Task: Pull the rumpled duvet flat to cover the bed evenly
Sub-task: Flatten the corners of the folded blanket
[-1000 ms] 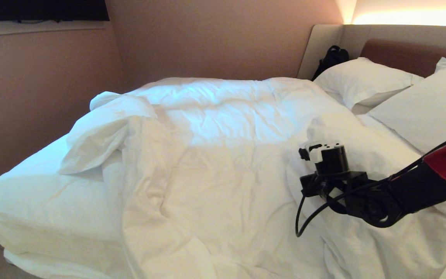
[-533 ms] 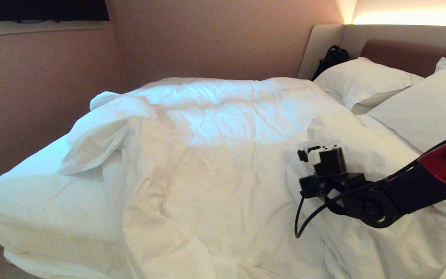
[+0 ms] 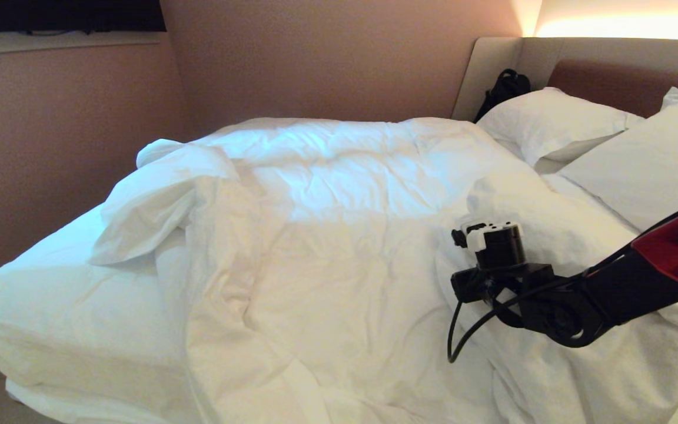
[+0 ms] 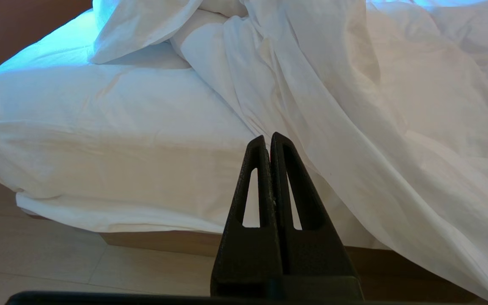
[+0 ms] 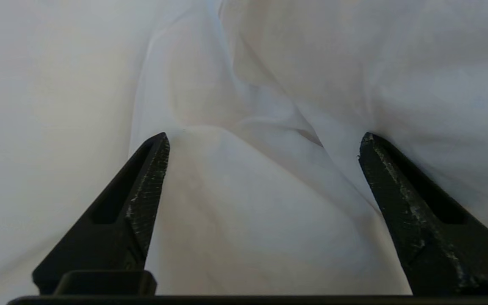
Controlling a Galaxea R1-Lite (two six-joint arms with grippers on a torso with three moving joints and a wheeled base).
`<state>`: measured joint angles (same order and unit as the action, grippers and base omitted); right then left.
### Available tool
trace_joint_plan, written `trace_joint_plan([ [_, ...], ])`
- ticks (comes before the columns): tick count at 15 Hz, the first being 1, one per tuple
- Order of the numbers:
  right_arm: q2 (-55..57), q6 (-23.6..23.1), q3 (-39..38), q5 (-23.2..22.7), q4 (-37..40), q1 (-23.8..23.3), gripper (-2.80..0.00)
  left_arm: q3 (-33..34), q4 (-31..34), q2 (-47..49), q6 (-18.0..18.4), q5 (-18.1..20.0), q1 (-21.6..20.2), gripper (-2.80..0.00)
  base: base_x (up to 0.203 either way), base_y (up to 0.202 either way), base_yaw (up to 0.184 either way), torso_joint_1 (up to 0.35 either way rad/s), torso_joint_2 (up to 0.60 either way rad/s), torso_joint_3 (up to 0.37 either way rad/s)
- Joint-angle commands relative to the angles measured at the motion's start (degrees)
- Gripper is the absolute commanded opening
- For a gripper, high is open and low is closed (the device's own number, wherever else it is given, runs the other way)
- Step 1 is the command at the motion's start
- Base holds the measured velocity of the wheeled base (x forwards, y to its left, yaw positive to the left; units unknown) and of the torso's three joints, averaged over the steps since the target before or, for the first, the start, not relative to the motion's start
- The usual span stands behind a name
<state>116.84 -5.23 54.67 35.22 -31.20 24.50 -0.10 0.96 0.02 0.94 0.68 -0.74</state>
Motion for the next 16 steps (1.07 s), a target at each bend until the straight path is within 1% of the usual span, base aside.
trace_joint_plan([
  [1,0.2,0.0,0.0,0.2,-0.2,0.0,0.0,0.0,0.0,0.0,0.0,0.0,0.0,-2.8,0.0,0.0,0.0,0.0,0.0,0.0],
  [7,1.0,0.0,0.0,0.2,-0.3,0.0,0.0,0.0,0.0,0.0,0.0,-0.1,0.0,-2.8,0.0,0.0,0.0,0.0,0.0,0.0],
  [16,4.0,1.7,1.2,0.2,-0.3,0.1,0.0,0.0,0.0,0.0,0.0,0.0,0.0,-2.8,0.0,0.0,0.0,0.0,0.0,0.0],
])
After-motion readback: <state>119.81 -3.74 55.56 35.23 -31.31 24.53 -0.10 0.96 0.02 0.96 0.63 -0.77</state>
